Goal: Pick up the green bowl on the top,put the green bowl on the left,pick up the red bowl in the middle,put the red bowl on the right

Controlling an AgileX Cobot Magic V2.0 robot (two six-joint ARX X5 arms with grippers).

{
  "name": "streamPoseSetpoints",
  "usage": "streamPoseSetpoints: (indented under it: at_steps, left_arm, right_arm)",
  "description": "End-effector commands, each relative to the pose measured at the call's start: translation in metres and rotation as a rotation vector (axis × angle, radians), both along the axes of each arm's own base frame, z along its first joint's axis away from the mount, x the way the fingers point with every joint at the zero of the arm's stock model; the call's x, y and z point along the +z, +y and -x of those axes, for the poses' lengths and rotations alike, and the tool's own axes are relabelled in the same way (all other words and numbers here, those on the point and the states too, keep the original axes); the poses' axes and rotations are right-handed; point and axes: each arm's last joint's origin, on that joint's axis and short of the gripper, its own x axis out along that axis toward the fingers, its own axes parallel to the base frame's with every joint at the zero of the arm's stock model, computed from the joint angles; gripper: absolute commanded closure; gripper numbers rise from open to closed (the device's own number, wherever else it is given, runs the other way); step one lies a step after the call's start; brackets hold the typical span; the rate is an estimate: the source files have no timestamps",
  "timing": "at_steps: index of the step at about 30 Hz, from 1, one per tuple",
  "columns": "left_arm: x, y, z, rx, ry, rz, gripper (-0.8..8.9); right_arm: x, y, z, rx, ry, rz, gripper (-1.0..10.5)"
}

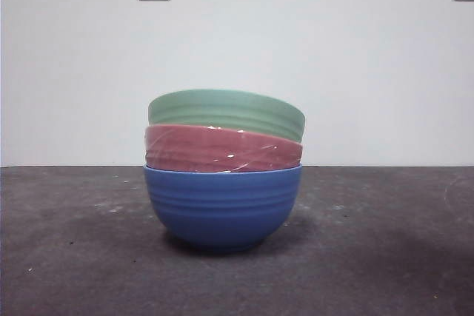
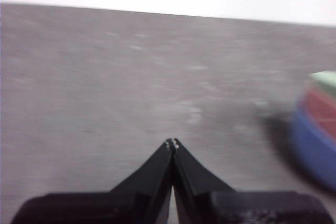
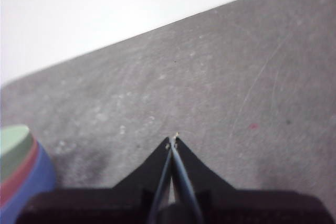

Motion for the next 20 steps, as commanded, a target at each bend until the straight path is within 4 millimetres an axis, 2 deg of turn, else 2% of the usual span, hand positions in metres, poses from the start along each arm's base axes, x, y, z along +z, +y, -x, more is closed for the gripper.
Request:
streamPoseSetpoints:
  at_steps: [1, 5, 9, 14, 20]
  left_arm:
    - [-0.004, -0.002, 0.001, -0.061, 0.055, 0.143, 8.15]
    - [-0.003, -0.003, 0.001, -0.081, 0.068, 0.197, 8.19]
    - [0.003, -0.003, 0.002, -0.072, 0.071, 0.255, 8.22]
    - [0.022, -0.003, 0.004, -0.068, 0.068, 0.272, 8.22]
    - [0.054, -0.003, 0.0, -0.061, 0.108, 0.274, 8.22]
  right_arm:
    - [-0.004, 0.0, -0.001, -0.014, 0.034, -0.102, 9.5]
    - [-0.002, 0.0, 0.0, -0.015, 0.033, -0.12, 9.5]
    - [0.01, 0.0, 0.002, -0.017, 0.045, -0.12, 9.6]
    - [0.033, 0.0, 0.006, -0.022, 0.113, -0.121, 9.6]
    - [0.07, 0.0, 0.005, -0.015, 0.165, -0.113, 9.6]
